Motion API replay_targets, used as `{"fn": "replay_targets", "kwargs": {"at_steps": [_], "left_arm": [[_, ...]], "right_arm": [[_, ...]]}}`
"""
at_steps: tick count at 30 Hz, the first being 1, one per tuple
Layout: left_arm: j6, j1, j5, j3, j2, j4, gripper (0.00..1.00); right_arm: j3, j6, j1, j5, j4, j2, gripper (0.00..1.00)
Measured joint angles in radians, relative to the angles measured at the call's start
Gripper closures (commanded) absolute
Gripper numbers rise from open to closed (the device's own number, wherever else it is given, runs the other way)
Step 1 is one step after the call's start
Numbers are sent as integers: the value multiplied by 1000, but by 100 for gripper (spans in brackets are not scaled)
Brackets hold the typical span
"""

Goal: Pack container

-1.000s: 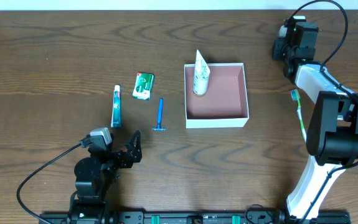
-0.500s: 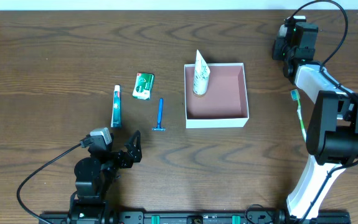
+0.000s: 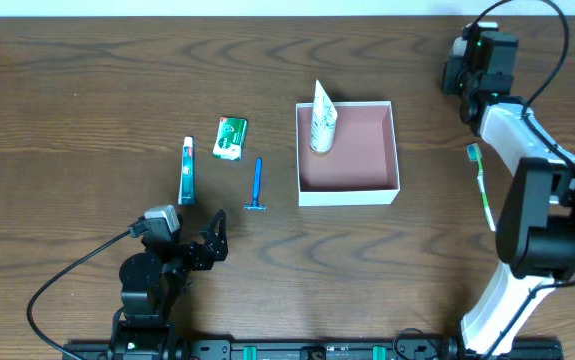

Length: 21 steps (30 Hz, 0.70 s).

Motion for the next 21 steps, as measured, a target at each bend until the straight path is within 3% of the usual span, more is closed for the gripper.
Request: {"fn": "replay_targets", "kwargs": {"at_steps": [12, 21], "left_arm": [[0, 0, 0, 0, 0, 0, 2], [0, 0, 0, 0, 0, 0, 2]], "right_arm": [[0, 0, 26, -14, -161, -176, 68], [-1, 26, 178, -35, -356, -430, 66]]}}
